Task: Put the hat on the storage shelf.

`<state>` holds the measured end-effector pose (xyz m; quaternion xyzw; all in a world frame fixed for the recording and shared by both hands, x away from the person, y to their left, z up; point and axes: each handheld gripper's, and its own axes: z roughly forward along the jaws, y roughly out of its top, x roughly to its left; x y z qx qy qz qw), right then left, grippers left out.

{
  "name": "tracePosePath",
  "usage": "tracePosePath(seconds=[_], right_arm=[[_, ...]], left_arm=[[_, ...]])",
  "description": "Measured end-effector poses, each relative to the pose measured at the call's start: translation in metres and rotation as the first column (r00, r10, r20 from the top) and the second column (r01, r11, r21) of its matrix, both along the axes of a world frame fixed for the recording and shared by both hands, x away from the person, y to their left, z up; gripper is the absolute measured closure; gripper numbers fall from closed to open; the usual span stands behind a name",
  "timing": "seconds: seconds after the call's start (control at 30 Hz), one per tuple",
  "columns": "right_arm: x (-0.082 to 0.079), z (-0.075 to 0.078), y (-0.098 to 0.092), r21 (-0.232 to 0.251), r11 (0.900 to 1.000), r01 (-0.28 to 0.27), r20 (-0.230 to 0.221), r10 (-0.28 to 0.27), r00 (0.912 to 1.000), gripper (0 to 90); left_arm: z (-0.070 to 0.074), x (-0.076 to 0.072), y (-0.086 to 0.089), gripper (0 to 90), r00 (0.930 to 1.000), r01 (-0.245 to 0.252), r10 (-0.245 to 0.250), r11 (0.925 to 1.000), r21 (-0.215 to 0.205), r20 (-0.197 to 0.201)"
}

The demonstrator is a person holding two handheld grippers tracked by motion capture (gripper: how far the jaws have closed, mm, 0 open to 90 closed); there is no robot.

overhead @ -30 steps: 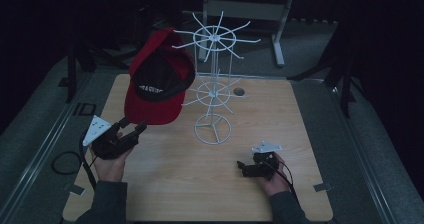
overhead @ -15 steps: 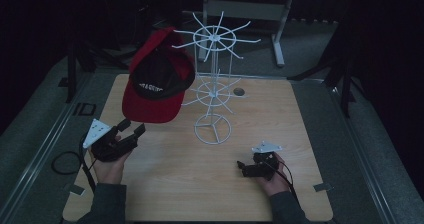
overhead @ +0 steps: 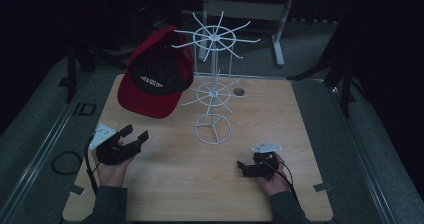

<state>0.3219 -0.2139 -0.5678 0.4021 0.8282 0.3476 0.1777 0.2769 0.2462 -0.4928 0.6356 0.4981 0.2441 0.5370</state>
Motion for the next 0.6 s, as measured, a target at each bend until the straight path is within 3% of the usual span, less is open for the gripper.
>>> tracePosePath(seconds=[0.6], right_arm=[[0.000,0.000,0.000,0.001,1.000,0.000,-0.001,0.000,1.0000,12.1]], left_arm=[[-0.013,0.003,0.002,30.7,0.9994,-0.011,0.010,0.9999,-0.010,-0.033]])
